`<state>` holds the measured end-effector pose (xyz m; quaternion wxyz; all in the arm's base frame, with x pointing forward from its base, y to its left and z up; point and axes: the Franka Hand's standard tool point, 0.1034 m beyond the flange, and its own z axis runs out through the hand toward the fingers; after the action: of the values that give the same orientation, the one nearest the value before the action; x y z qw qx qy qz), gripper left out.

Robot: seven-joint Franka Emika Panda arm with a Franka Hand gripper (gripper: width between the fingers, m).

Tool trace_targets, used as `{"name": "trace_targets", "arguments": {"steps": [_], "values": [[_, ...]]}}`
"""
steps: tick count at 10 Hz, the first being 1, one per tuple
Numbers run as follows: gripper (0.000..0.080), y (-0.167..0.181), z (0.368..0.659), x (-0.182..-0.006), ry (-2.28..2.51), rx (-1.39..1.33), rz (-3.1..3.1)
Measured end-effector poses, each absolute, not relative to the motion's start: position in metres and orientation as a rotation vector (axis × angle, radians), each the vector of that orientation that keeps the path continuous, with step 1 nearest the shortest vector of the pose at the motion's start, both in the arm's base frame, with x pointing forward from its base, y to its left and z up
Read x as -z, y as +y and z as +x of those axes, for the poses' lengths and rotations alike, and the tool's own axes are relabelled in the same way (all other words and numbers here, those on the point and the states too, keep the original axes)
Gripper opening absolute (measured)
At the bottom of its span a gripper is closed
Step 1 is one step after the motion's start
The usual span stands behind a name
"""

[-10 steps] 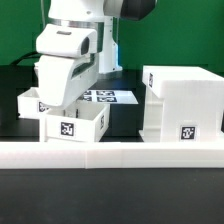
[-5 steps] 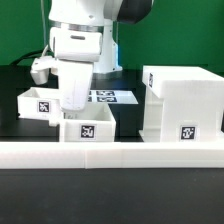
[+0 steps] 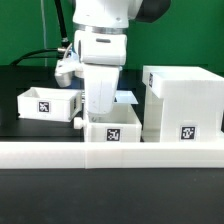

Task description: Assemble drawer

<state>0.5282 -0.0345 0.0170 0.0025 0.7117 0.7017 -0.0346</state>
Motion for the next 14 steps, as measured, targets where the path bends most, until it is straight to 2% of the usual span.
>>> {"name": "trace_targets", "arguments": {"steps": [5,10,14], "values": [[0.0041,-0.033,0.529,-0.015,2.142,0.119,2.296],[0.0041,-0.025,0.547,-0.016,2.146,0.064,2.259],[0.0041,-0.025,0.543,-0.012,2.165,0.079,2.243]]}}
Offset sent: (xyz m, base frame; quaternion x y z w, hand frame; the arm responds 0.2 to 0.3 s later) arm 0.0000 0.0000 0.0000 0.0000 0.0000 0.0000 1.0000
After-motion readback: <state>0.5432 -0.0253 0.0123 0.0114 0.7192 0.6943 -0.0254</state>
